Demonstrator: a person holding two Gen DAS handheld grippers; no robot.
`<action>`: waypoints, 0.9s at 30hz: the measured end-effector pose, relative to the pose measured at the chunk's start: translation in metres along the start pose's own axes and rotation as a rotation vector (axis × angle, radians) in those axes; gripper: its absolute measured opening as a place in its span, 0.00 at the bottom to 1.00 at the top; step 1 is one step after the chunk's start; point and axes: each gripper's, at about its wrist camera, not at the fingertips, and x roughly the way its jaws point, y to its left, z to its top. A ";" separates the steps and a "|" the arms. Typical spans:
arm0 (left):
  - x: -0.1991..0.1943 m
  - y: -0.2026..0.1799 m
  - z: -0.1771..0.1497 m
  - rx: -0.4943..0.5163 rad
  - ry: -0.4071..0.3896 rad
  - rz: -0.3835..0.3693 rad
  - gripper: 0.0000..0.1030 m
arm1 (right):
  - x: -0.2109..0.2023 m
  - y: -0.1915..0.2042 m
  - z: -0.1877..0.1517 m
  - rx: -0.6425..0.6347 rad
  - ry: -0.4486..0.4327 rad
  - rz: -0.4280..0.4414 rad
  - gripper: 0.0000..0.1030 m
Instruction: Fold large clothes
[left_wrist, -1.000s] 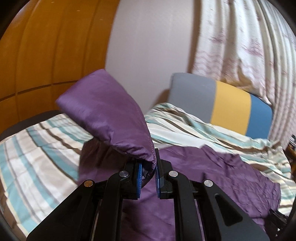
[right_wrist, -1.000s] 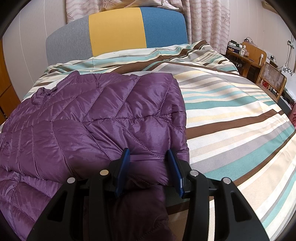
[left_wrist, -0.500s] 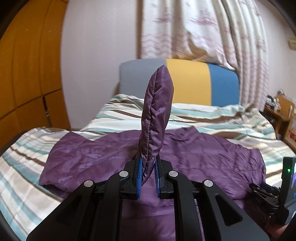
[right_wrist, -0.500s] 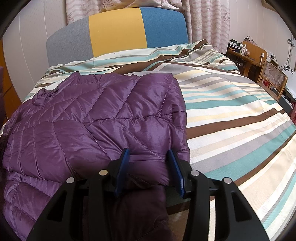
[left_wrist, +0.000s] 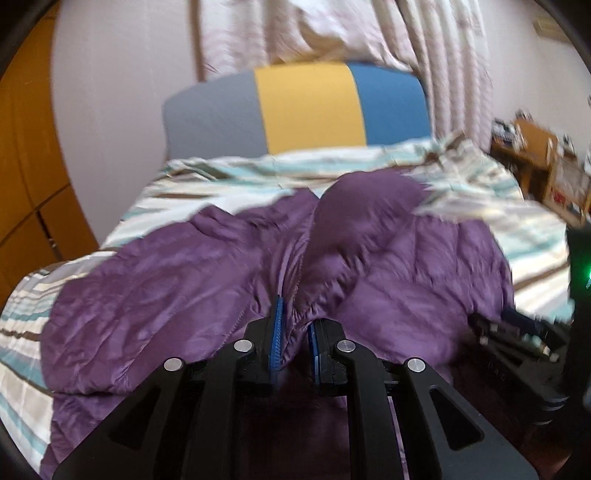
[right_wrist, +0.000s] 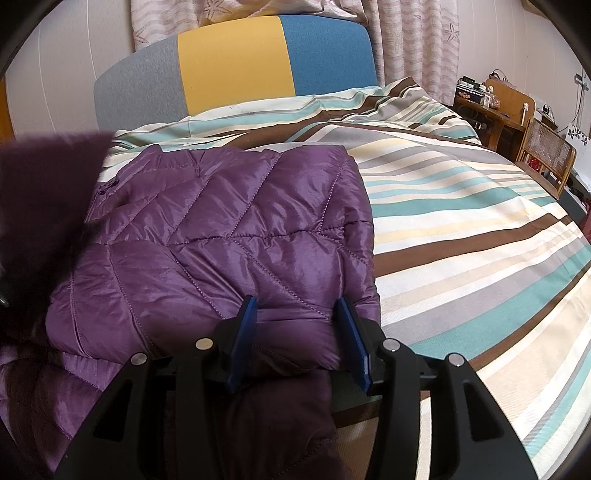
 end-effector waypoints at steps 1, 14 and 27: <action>0.006 -0.003 -0.002 0.012 0.036 -0.016 0.19 | 0.000 0.000 0.000 0.000 0.000 0.000 0.45; -0.043 0.030 -0.020 -0.087 -0.020 -0.105 0.82 | -0.002 -0.002 -0.002 0.004 -0.005 0.011 0.47; -0.038 0.151 -0.073 -0.389 0.150 0.073 0.82 | -0.056 0.056 0.026 -0.140 -0.129 0.201 0.59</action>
